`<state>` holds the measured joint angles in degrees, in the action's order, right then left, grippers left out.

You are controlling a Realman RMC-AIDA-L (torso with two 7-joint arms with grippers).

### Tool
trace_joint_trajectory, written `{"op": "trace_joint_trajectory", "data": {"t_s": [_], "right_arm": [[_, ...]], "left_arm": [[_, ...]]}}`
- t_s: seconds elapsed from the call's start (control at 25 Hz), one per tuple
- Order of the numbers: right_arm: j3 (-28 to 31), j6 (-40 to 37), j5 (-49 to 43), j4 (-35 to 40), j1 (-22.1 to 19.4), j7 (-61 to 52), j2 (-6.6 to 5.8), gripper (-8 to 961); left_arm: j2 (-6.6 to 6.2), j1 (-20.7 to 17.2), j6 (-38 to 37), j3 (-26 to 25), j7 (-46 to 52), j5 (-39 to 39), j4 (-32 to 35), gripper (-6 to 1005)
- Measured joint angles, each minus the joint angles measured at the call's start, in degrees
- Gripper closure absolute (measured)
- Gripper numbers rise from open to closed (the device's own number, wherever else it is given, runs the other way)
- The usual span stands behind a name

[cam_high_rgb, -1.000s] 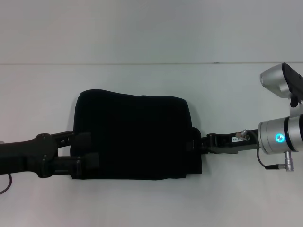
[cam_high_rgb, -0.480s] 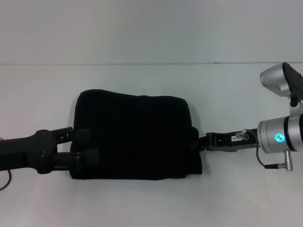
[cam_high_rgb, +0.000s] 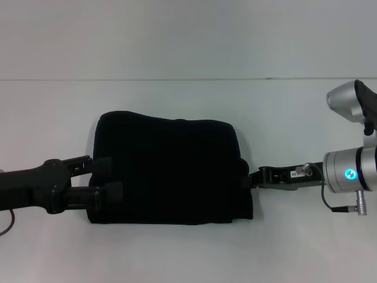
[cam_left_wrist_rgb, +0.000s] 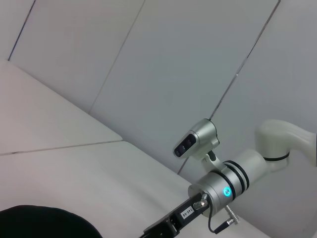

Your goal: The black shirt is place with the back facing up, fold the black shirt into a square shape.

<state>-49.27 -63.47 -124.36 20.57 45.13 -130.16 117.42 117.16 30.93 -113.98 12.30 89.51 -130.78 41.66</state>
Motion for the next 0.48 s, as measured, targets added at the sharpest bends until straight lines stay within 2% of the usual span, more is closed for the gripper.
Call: {"op": "trace_joint_trajectory", "data": {"t_s": [0.12, 0.48], "right_arm": [[1.3, -0.4, 0.0, 0.0, -0.5, 1.1, -0.04, 897], [3.3, -1.9, 0.0, 0.5, -2.0, 3.1, -0.73, 897]], "left_arm": [[0.00, 0.0, 0.0, 0.0, 0.1, 0.0, 0.0, 60], [0.00, 0.0, 0.1, 0.0, 0.2, 0.0, -0.1, 60]]}}
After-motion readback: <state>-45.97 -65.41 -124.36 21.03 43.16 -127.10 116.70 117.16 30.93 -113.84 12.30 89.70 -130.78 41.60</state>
